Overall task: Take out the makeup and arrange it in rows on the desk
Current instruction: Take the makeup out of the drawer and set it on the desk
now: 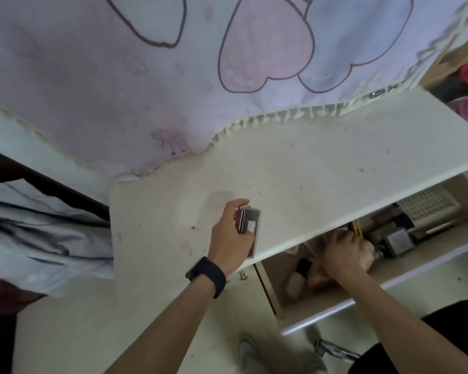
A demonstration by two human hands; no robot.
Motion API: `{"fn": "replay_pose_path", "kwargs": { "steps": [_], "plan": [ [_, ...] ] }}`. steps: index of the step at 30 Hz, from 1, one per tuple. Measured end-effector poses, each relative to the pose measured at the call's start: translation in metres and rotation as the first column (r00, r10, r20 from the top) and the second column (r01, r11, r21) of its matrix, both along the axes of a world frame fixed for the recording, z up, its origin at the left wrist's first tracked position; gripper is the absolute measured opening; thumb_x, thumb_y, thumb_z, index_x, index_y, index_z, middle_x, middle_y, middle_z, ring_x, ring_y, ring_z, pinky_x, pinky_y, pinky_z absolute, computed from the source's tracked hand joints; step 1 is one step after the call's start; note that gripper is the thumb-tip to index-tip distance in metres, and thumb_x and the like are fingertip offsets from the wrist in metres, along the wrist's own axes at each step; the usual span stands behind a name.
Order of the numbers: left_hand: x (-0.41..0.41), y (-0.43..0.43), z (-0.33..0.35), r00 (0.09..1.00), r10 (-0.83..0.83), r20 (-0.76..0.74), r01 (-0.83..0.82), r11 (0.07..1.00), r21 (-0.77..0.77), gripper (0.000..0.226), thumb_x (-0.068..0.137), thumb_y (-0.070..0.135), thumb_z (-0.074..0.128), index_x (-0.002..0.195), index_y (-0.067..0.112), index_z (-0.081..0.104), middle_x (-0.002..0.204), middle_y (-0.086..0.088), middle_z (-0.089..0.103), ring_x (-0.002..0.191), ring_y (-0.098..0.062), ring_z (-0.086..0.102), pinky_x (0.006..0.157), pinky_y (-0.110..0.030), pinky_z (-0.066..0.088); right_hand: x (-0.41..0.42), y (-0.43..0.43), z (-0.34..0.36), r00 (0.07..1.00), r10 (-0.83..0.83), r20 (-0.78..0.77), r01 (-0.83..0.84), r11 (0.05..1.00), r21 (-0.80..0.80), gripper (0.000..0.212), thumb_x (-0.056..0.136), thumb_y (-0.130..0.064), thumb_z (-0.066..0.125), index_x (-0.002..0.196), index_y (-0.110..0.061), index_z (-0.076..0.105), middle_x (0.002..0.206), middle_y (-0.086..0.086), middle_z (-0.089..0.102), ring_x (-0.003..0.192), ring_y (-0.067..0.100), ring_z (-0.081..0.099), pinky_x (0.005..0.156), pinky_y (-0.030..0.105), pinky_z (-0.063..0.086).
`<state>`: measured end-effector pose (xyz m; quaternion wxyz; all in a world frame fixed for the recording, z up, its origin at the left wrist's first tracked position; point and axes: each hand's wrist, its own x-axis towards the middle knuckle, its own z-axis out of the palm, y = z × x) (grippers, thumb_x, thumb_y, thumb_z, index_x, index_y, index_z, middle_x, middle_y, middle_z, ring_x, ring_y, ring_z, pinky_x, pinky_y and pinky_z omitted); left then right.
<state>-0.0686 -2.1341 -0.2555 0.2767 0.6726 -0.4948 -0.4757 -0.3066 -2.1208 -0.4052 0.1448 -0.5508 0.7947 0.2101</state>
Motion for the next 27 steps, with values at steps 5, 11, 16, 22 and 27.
{"fn": "replay_pose_path", "kwargs": {
  "steps": [5,11,16,22,27],
  "plan": [
    [0.025,-0.009,-0.002,1.0,0.027,-0.007,-0.027,1.0,0.015,0.064,0.083,-0.009,0.055,0.126,0.039,0.05,0.107,0.007,0.062,0.088,-0.015,0.063,0.065,-0.024,0.056,0.003,0.011,0.027,0.994,-0.021,0.108,0.032,0.995,-0.092,0.061,0.088,-0.064,0.055,0.111,-0.007,0.06,0.112,0.022,0.061,0.103,0.042,0.06,0.094,0.047,0.042],
    [0.07,-0.031,0.005,0.996,-0.042,0.085,0.046,0.998,-0.04,0.053,0.087,-0.006,0.055,0.128,0.027,0.053,0.108,0.013,0.06,0.087,0.005,0.058,0.062,-0.005,0.046,0.028,0.049,0.085,0.833,-0.025,0.553,0.108,0.987,-0.118,0.075,0.079,-0.061,0.058,0.146,-0.034,0.037,0.107,-0.005,0.058,0.098,0.016,0.057,0.089,0.037,0.05],
    [0.131,-0.061,0.002,0.943,-0.078,0.324,0.112,0.99,-0.088,0.055,0.089,-0.005,0.052,0.133,0.028,0.054,0.118,0.002,0.064,0.093,-0.016,0.062,0.075,-0.023,0.052,0.076,0.04,0.133,0.716,0.132,0.685,-0.034,0.987,-0.155,0.067,0.079,-0.049,0.069,0.141,-0.045,0.045,0.109,-0.028,0.045,0.091,-0.006,0.054,0.076,0.011,0.041],
    [0.205,-0.09,-0.028,0.818,-0.085,0.569,0.197,0.971,-0.137,0.065,0.09,-0.006,0.046,0.146,0.027,0.046,0.14,-0.001,0.057,0.123,-0.028,0.056,0.102,-0.039,0.047,0.15,-0.038,0.149,0.656,0.289,0.698,-0.182,0.957,-0.225,0.086,0.079,-0.053,0.068,0.153,-0.038,0.026,0.134,-0.016,0.047,0.119,0.009,0.043,0.102,0.025,0.038],
    [0.24,-0.103,-0.06,0.757,-0.127,0.641,0.324,0.925,-0.199,0.073,0.085,-0.014,0.048,0.148,0.023,0.044,0.144,-0.004,0.053,0.131,-0.027,0.051,0.109,-0.032,0.039,0.223,-0.114,0.138,0.69,0.463,0.557,-0.304,0.883,-0.357,0.068,0.074,-0.041,0.066,0.136,-0.026,0.041,0.132,-0.004,0.054,0.119,0.027,0.045,0.096,0.035,0.041]
  ]
}}
